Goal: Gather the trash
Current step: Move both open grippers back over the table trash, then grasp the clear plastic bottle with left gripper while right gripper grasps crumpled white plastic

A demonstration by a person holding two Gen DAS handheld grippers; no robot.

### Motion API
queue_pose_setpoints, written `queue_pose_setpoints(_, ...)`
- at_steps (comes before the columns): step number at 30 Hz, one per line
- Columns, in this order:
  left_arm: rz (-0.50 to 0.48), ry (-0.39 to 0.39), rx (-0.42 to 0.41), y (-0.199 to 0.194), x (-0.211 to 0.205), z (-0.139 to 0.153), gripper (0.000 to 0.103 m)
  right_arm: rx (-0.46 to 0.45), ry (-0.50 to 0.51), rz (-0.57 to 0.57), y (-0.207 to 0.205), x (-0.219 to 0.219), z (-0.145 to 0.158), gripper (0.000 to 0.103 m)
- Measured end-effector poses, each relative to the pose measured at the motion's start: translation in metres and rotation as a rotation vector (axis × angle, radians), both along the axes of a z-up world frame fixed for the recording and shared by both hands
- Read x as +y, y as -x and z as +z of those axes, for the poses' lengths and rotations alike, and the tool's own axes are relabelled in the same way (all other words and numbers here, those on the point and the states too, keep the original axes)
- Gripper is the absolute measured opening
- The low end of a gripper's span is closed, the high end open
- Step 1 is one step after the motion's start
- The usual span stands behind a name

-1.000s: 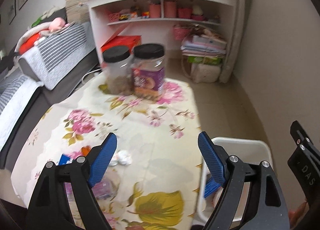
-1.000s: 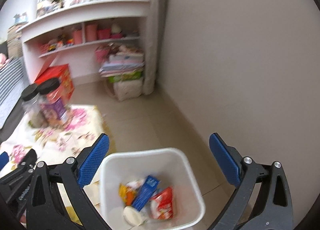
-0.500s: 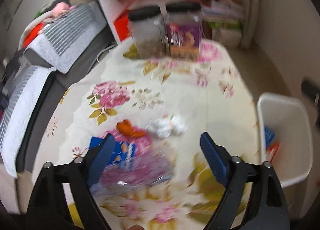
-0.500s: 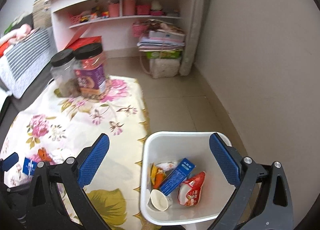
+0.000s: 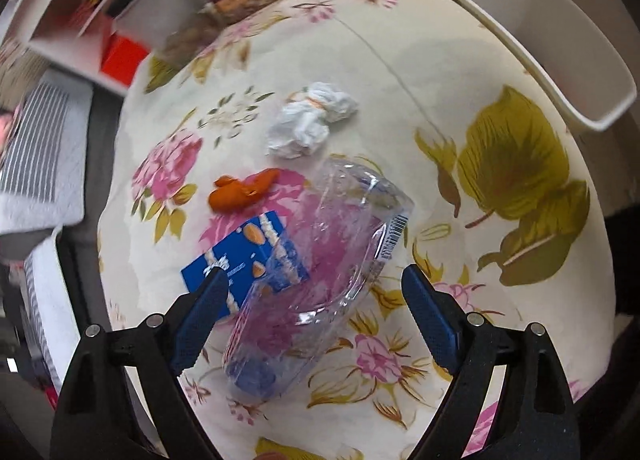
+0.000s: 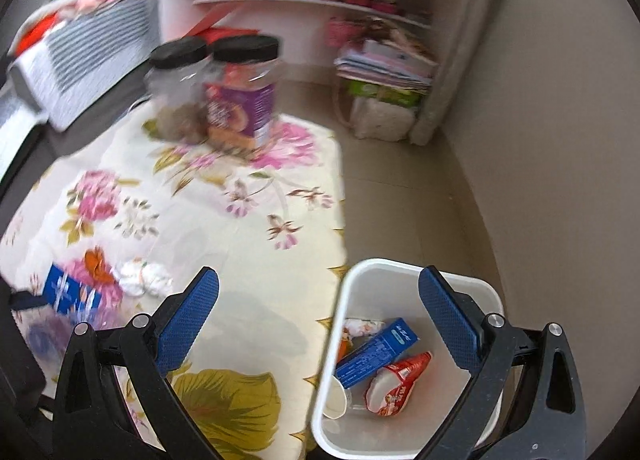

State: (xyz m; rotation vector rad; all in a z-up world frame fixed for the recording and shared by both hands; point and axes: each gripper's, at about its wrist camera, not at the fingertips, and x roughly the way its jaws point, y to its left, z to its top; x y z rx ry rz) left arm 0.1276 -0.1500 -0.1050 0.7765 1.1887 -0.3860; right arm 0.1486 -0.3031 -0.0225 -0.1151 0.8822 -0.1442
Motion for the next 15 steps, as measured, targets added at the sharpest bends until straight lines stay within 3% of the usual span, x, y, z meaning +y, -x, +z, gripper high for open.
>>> queue_pose_setpoints(2,-0.029,0.007,0.007,0.0,0.0,-0.003,0.083,0.024,0.019,0.053,-0.007,0.011,-0.006,0.096)
queue_pose_setpoints(3,-0.054,0.011,0.012,0.003,0.002,-0.006,0.074,0.033,0.029,0.074,-0.01,0.015,-0.009,0.096)
queue_pose_setpoints(7,-0.094,0.039,-0.009,0.008,0.015,-0.003,0.061,0.089,0.052,0.206,-0.026,0.036,-0.023,0.096)
queue_pose_setpoints(8,-0.087,0.076,-0.009,0.008,0.023,0.002,0.053,0.101,0.053,0.239,-0.03,0.041,-0.026,0.096)
queue_pose_setpoints(11,-0.015,0.209,0.015,0.002,0.048,0.023,0.049,0.117,0.065,0.363,-0.036,0.064,-0.037,0.096)
queue_pose_setpoints(13,0.033,0.267,0.003,-0.002,0.067,0.034,0.042,0.123,0.095,0.444,-0.038,0.081,-0.044,0.096)
queue_pose_setpoints(15,0.079,0.286,0.005,-0.006,0.085,0.037,0.028,0.151,0.141,0.523,-0.04,0.097,-0.053,0.096)
